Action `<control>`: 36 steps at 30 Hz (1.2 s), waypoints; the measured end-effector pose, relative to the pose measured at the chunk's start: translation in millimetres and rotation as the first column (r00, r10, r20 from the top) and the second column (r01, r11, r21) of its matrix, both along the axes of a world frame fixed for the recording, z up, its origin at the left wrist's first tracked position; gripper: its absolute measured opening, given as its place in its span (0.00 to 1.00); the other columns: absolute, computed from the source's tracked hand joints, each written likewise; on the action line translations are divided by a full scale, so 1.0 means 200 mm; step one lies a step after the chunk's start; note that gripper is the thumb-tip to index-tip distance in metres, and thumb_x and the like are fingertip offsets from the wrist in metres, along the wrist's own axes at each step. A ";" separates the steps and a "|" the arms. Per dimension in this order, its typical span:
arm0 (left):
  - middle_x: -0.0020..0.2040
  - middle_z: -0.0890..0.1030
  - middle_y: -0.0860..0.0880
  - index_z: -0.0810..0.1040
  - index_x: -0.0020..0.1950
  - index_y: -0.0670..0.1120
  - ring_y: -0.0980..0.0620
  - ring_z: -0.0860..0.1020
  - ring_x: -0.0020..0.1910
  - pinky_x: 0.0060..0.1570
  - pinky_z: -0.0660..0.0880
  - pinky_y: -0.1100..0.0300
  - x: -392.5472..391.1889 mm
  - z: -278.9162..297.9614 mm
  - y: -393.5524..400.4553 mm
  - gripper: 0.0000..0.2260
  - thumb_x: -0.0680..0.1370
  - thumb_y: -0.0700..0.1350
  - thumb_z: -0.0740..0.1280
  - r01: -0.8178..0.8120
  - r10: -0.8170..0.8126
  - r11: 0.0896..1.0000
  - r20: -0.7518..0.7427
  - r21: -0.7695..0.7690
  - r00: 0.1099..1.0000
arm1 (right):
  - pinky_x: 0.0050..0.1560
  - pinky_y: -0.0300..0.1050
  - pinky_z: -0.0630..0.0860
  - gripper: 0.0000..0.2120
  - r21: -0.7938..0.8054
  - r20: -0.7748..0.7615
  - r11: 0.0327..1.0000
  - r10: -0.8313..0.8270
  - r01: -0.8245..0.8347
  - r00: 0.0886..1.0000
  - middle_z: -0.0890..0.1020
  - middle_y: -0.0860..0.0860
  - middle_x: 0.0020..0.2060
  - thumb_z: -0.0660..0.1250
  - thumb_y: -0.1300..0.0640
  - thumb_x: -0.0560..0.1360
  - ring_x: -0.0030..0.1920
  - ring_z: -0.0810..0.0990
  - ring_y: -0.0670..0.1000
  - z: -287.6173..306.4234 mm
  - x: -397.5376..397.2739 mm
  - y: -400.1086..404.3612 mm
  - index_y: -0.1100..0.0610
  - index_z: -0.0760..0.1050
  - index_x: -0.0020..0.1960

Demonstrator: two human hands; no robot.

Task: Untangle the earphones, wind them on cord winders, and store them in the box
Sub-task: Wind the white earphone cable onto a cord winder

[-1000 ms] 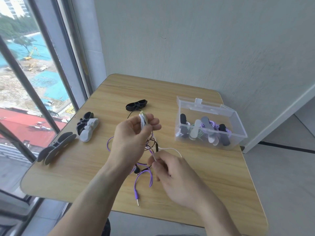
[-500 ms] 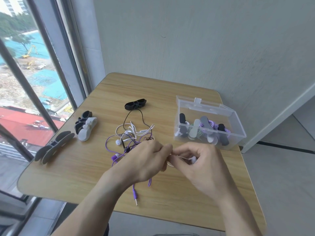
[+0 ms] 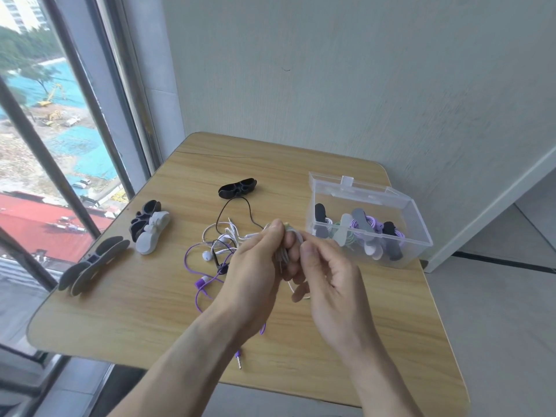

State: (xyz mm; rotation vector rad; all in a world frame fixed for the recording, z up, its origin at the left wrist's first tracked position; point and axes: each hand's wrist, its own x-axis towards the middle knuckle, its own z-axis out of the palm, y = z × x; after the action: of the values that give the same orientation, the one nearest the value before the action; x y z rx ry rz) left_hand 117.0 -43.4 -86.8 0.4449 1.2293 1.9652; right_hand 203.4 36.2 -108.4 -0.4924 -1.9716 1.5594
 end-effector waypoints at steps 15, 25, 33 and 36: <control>0.20 0.61 0.50 0.65 0.21 0.48 0.50 0.63 0.20 0.30 0.61 0.58 -0.01 0.05 -0.01 0.20 0.73 0.37 0.57 -0.356 0.384 0.908 0.100 -0.222 0.918 | 0.39 0.45 0.78 0.12 0.165 -0.051 0.984 0.070 -0.061 0.996 0.82 0.45 0.48 0.71 0.51 0.77 0.45 0.83 0.52 0.01 0.00 -0.06 0.52 0.84 0.59; 0.26 0.66 0.46 0.68 0.33 0.45 0.49 0.63 0.25 0.33 0.60 0.57 -0.01 0.04 -0.03 0.02 0.65 0.40 0.57 -0.162 0.216 0.933 0.140 -0.321 0.966 | 0.43 0.31 0.75 0.04 0.433 -0.069 0.899 -0.042 0.068 0.997 0.79 0.48 0.44 0.68 0.59 0.80 0.43 0.82 0.44 -0.01 -0.01 -0.06 0.59 0.80 0.49; 0.38 0.79 0.48 0.74 0.44 0.44 0.50 0.76 0.37 0.34 0.68 0.59 -0.09 -0.04 -0.01 0.08 0.77 0.33 0.60 -0.296 0.263 0.909 -0.147 -0.294 0.954 | 0.32 0.37 0.66 0.12 0.222 0.080 0.950 -0.240 0.218 0.967 0.75 0.41 0.26 0.60 0.50 0.83 0.28 0.70 0.43 0.00 -0.01 0.05 0.53 0.78 0.46; 0.44 0.81 0.54 0.76 0.46 0.50 0.55 0.79 0.44 0.37 0.71 0.66 -0.20 -0.04 -0.09 0.11 0.78 0.34 0.60 -0.494 0.244 0.791 -0.554 -0.362 0.796 | 0.27 0.35 0.64 0.14 0.087 0.136 0.969 -0.240 0.229 0.961 0.71 0.46 0.23 0.60 0.52 0.83 0.26 0.66 0.45 0.03 -0.02 0.09 0.57 0.78 0.44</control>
State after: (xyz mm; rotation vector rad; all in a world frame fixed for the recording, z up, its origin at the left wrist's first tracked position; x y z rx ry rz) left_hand 76.8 -62.1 -94.5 0.4573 2.2362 1.8000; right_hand 198.5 55.1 -102.3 -0.8001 -1.9850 1.3346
